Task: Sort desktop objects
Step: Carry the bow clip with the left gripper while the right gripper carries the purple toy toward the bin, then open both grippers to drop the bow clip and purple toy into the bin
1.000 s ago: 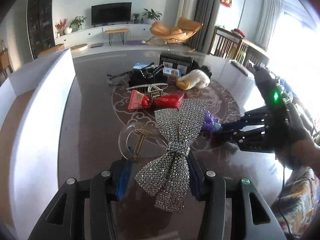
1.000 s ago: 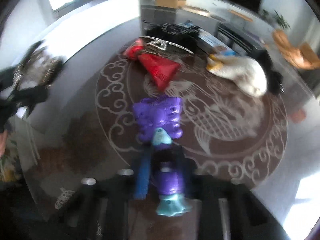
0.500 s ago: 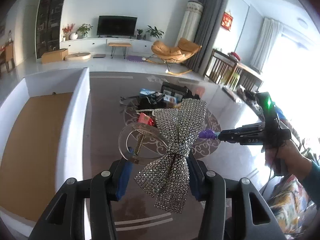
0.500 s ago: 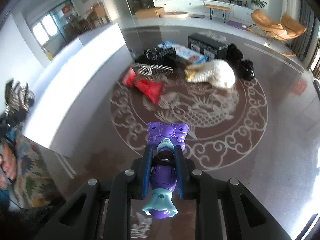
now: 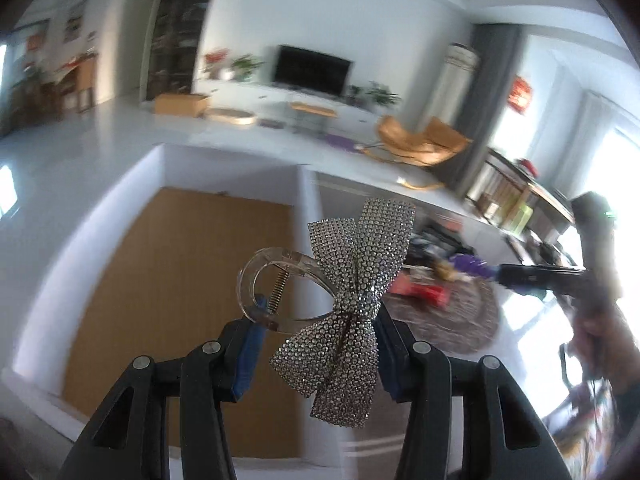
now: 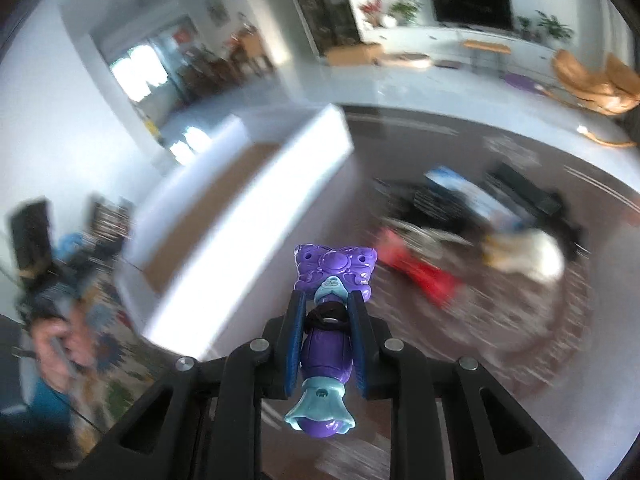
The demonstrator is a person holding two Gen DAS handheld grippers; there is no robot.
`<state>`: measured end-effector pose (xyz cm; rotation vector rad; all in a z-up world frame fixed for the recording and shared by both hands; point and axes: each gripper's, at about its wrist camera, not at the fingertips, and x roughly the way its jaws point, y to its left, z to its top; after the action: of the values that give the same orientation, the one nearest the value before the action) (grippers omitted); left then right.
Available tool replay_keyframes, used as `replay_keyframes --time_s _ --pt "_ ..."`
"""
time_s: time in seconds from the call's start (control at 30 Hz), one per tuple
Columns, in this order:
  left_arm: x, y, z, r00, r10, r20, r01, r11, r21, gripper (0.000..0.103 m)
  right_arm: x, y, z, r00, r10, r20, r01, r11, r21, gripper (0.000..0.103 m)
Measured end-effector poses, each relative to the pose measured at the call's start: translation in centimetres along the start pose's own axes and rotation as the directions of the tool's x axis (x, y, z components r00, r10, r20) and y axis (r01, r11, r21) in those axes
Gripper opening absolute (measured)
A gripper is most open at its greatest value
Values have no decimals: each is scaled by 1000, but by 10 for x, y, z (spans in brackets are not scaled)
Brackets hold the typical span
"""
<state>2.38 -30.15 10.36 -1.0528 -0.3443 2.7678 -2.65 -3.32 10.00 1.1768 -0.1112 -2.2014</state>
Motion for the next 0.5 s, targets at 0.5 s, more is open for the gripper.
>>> replay_keyframes --time_s 0.5 --pt "76 109 2 881 389 -270 -394 918 38 72 211 158 20 984 -2 -176 -37 975 -219 39"
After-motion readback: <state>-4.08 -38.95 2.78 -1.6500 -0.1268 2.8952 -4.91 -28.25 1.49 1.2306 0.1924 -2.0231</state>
